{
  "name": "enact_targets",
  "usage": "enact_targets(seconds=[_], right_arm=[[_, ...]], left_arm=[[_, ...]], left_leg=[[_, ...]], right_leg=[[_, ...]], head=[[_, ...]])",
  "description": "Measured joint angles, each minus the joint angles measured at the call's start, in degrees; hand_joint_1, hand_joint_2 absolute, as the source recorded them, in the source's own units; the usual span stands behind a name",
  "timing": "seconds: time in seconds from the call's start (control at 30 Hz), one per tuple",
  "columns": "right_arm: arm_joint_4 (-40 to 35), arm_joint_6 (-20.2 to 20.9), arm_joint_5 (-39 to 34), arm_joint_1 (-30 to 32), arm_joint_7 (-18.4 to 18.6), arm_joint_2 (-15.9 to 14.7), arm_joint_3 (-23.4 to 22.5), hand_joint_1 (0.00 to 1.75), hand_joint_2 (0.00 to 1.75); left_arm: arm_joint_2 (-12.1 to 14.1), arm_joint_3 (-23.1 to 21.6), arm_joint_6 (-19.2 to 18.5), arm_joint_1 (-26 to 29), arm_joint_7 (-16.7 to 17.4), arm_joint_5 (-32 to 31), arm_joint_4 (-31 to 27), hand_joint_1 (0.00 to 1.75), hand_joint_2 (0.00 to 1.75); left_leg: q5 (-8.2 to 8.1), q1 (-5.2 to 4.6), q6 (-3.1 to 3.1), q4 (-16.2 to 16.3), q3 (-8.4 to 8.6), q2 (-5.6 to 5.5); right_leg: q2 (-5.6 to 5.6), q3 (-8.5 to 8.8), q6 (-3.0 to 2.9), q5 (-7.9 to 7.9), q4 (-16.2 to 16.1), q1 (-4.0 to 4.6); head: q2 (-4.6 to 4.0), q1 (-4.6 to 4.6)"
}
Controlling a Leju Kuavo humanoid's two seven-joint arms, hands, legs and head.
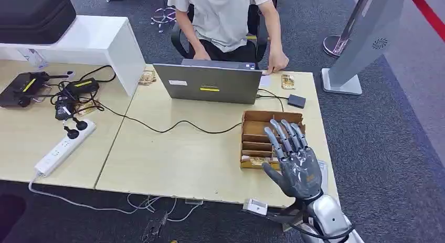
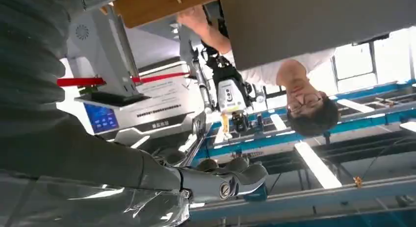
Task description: Pass the card to the sensor for recognition and then transmit it.
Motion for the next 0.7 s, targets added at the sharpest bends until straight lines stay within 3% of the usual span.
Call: enact_targets(seconds=[0.17, 0.5, 0.7], right_arm=[[0.7, 4.6, -3.4, -0.2, -2.6, -0.1, 1.6, 0.00, 1.75], [4.0, 8.7, -6.1, -2.8, -3.8, 0.1, 4.5, 0.00, 1.75], [9.3, 10.1, -6.9, -6.2, -3.9, 2.0, 6.8, 0.00, 1.75]], left_arm=[[0.1, 0.0, -0.3, 0.0, 0.0, -0.5, 0.0, 0.00, 1.75], [0.2, 0.0, -0.5, 0.0, 0.0, -1.3, 0.0, 0.00, 1.75], [0.2, 0.0, -0.8, 0.0, 0.0, -1.9, 0.0, 0.00, 1.75]], left_leg=[[0.00, 0.00, 0.00, 0.0, 0.01, 0.00], [0.00, 0.00, 0.00, 0.0, -0.01, 0.02], [0.04, 0.01, -0.03, 0.0, 0.01, 0.02]], right_leg=[[0.01, 0.01, -0.01, 0.01, 0.0, 0.00], [0.03, 0.01, -0.01, 0.00, 0.0, 0.00], [0.03, 0.02, -0.01, 0.01, 0.0, 0.00]], head=[[0.00, 0.00], [0.00, 0.00], [0.00, -0.02]])
